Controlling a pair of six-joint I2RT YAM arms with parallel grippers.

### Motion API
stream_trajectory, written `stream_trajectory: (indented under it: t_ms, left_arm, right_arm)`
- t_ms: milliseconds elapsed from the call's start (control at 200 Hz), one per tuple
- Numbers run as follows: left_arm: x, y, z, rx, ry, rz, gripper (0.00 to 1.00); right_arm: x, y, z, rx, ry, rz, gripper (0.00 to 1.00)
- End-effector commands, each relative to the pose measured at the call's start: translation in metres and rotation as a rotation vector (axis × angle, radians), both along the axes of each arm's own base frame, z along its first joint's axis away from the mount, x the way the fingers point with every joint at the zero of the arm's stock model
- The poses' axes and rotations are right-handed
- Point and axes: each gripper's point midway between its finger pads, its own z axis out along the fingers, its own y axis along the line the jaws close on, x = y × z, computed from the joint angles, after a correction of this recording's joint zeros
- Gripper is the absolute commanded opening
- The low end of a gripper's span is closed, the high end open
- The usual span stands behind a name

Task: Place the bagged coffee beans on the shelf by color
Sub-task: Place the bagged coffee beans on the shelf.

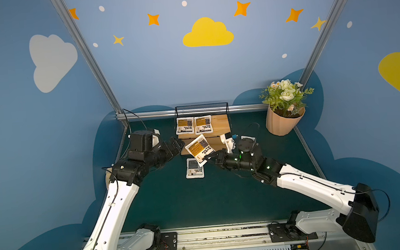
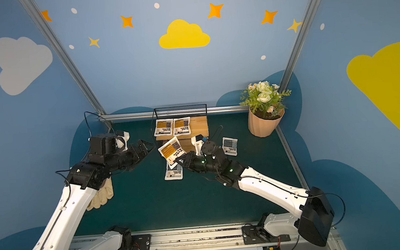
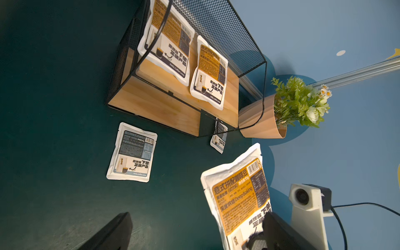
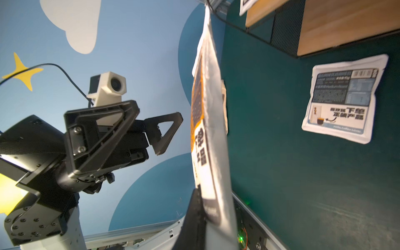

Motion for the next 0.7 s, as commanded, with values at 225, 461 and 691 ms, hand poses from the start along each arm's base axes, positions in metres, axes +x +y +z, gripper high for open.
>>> stream_trajectory:
  t_ms: [225,461,691]
  left_arm:
    - [0.030,-0.026,0.025,0.020,-0.069,-0.095,1.00]
    - [0.050,-0.047,0.026,0.006,-0.080,-0.162,1.00]
    - [0.067,-0.058,0.017,0.021,-0.071,-0.215,1.00]
  right_arm:
    - [0.067,-0.029,0.017,0.021,0.001,-0.189,0.00]
    - [0.112,-0.043,0.018,0.047,0.014,-0.319,0.00]
    - [0.147,-0.056,0.006,0.028,0.024,-0.415,0.00]
